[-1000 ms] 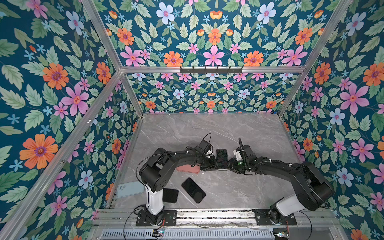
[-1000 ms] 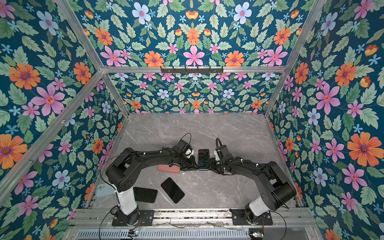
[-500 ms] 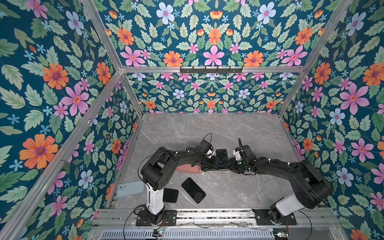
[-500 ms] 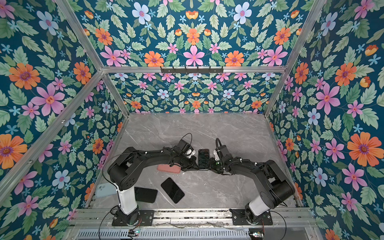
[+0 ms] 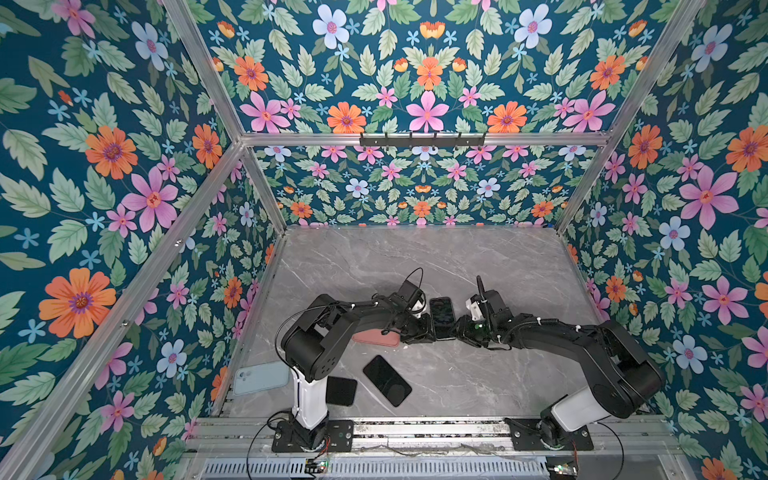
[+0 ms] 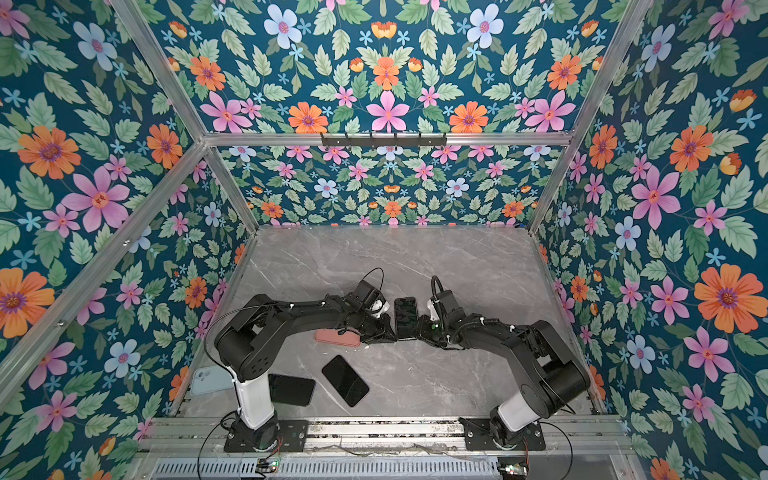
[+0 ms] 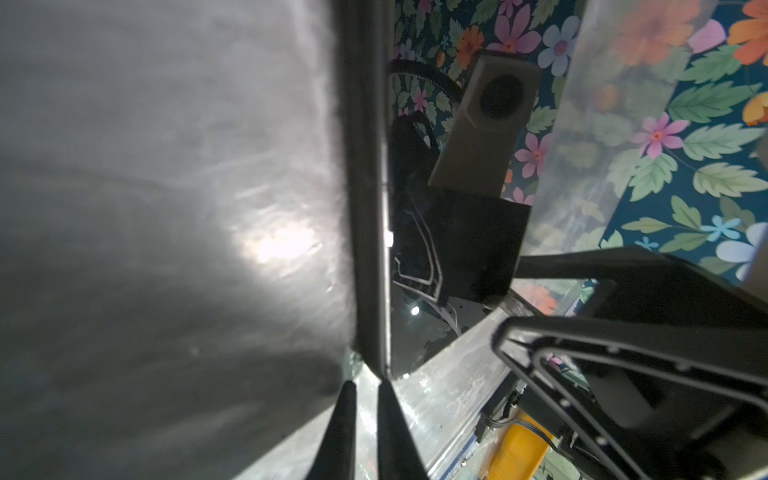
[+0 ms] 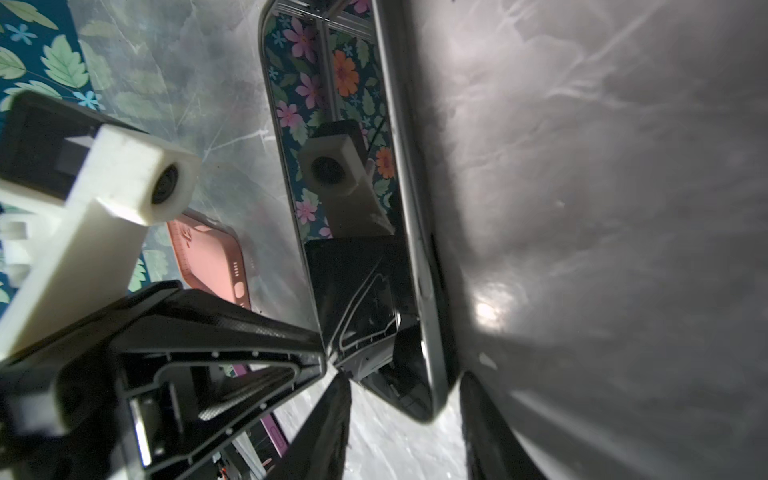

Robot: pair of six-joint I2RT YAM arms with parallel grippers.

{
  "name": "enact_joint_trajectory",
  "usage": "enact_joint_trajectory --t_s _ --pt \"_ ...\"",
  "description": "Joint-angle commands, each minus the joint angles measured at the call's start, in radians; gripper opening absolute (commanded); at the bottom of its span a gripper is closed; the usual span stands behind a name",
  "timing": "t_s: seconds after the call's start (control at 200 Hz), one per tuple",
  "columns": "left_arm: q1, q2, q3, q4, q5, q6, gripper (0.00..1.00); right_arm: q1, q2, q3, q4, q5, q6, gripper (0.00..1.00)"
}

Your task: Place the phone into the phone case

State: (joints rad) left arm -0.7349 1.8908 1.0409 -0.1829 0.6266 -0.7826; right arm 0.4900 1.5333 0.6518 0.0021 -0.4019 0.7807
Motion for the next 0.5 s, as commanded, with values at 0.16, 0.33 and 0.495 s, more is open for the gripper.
enact_joint_trajectory --t_s 0.16,0.33,0.495 --pt "-0.002 -0.002 0.038 -0.061 -0.052 0.032 0.26 0.001 -0.04 0.031 -0.119 0.078 -0.037 0.44" --pt "0.0 0.009 0.038 -0.027 -0.037 0.029 0.31 0.001 -0.04 0.05 -0.131 0.079 -0.046 0.43" --pt "0.005 0.028 0.037 -0.007 -0.028 0.029 0.31 0.001 -0.03 0.061 -0.124 0.068 -0.046 0.39"
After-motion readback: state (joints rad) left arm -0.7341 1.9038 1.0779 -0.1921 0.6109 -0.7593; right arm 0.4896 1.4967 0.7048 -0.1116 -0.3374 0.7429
